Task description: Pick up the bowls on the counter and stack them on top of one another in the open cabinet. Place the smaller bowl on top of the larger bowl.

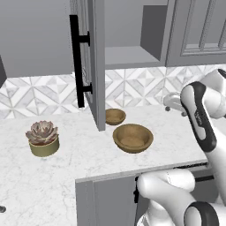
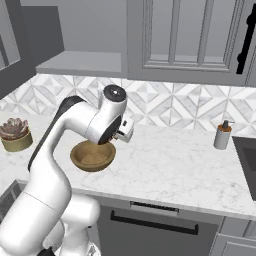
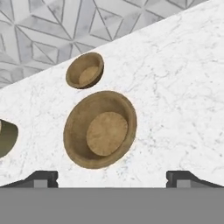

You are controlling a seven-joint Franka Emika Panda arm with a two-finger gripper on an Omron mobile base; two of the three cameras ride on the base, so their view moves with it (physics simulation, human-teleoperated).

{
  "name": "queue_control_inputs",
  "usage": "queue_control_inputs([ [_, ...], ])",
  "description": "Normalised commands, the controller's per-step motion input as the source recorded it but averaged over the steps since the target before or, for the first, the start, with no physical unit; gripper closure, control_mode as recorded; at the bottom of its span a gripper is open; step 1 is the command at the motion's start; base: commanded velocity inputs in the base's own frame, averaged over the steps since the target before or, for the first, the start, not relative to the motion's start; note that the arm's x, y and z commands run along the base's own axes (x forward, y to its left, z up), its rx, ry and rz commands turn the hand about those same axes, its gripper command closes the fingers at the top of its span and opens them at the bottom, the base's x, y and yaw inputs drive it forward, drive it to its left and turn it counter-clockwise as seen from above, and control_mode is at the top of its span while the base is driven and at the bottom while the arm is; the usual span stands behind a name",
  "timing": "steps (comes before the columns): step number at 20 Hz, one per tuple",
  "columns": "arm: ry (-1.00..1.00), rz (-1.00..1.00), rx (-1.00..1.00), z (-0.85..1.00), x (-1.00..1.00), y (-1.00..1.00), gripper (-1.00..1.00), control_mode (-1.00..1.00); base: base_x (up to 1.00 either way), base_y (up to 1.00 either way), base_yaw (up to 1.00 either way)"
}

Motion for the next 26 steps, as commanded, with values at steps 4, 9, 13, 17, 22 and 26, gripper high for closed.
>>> queue_control_inputs([
  [4, 0.03, 0.00, 0.08, -0.29, 0.65, -0.15, -1.00, -1.00, 0.00, 0.00, 0.00],
  [9, 0.05, 0.00, 0.03, -0.25, 0.74, -0.09, -1.00, -1.00, 0.00, 0.00, 0.00],
  [13, 0.01, 0.00, 0.00, -0.24, 0.64, 0.00, -1.00, -1.00, 0.00, 0.00, 0.00],
  [17, 0.09, 0.00, 0.00, -0.18, 0.64, 0.00, -1.00, -1.00, 0.00, 0.00, 0.00],
  [22, 0.10, 0.00, 0.00, -0.17, 0.60, 0.06, -1.00, -1.00, 0.00, 0.00, 0.00],
  [26, 0.03, 0.00, 0.00, -0.24, 0.37, 0.37, -1.00, -1.00, 0.00, 0.00, 0.00],
])
